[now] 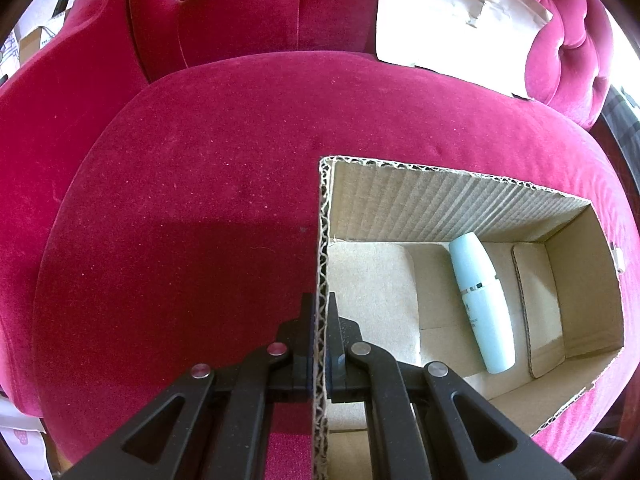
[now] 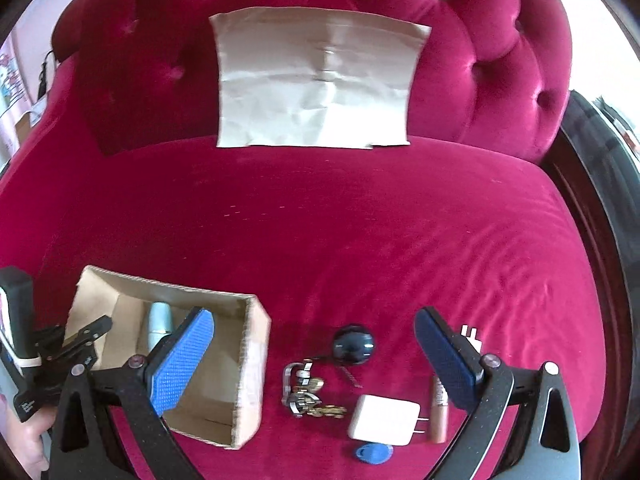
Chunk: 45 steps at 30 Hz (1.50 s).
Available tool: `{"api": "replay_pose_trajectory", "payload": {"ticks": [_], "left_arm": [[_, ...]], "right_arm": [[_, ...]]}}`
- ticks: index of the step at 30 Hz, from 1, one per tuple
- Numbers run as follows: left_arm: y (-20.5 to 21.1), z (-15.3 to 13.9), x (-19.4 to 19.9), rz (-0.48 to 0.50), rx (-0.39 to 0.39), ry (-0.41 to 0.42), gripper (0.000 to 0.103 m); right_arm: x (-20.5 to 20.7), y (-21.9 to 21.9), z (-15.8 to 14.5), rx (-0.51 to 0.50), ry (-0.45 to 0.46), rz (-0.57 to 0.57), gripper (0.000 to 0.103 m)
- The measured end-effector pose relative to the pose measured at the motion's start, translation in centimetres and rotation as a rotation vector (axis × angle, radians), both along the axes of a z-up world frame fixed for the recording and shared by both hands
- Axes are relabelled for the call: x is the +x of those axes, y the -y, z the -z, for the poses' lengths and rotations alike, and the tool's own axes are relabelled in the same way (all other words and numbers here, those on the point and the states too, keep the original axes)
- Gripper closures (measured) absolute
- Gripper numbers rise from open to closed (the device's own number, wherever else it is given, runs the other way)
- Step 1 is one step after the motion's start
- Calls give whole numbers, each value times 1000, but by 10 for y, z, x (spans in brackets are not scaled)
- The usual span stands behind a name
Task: Organize rigid objects
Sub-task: 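Move the right tool back to the white charger plug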
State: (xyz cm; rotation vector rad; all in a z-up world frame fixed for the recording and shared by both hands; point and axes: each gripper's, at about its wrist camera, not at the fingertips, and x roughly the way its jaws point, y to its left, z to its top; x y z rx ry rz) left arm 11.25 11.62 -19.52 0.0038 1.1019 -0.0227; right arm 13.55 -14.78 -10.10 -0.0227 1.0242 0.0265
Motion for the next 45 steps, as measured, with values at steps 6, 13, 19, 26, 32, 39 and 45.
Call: {"api": "replay_pose_trajectory", "payload": {"ticks": [6, 13, 19, 26, 32, 39, 45], "left_arm": [[2, 0, -1, 2, 4, 1, 100], [2, 1, -1, 2, 6, 1, 100], [3, 1, -2, -1, 6, 3, 100], [3, 1, -2, 1, 8, 3, 100], [3, 1, -1, 2, 10, 4, 100], [2, 1, -1, 1, 9, 4, 100], [2, 1, -1, 1, 9, 3, 100]], "right_arm": [[1, 28, -1, -21, 0, 60, 0], [4, 62, 5, -38, -19, 128, 0], [5, 90, 18, -43, -46, 189, 0], [6, 121, 40, -54, -93, 254, 0], [14, 140, 64, -55, -145, 293, 0], [16, 150, 91, -72, -216, 304, 0], [21, 155, 110, -59, -263, 316, 0]]}}
